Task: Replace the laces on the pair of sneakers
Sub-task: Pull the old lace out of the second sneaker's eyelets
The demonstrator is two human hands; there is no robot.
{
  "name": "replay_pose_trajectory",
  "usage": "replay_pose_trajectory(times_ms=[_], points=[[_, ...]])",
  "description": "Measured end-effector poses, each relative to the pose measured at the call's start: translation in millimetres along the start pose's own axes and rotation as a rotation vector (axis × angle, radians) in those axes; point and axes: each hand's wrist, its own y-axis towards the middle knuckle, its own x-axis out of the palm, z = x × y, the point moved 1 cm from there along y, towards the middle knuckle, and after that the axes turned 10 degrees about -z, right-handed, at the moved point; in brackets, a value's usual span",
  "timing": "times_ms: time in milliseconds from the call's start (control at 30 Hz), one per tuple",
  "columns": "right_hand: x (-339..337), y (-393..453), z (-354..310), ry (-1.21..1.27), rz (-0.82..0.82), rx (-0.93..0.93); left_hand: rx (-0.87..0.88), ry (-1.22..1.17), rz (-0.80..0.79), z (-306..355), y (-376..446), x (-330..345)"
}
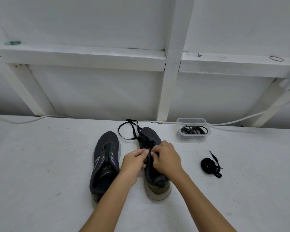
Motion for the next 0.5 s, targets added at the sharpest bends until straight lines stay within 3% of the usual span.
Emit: replay_pose_trajectory(times_ms=[500], points=[[3.1, 3.6, 4.0, 0.102, 0.024, 0.024, 0.021, 0.070, -0.010, 3.6, 1.2, 1.6]])
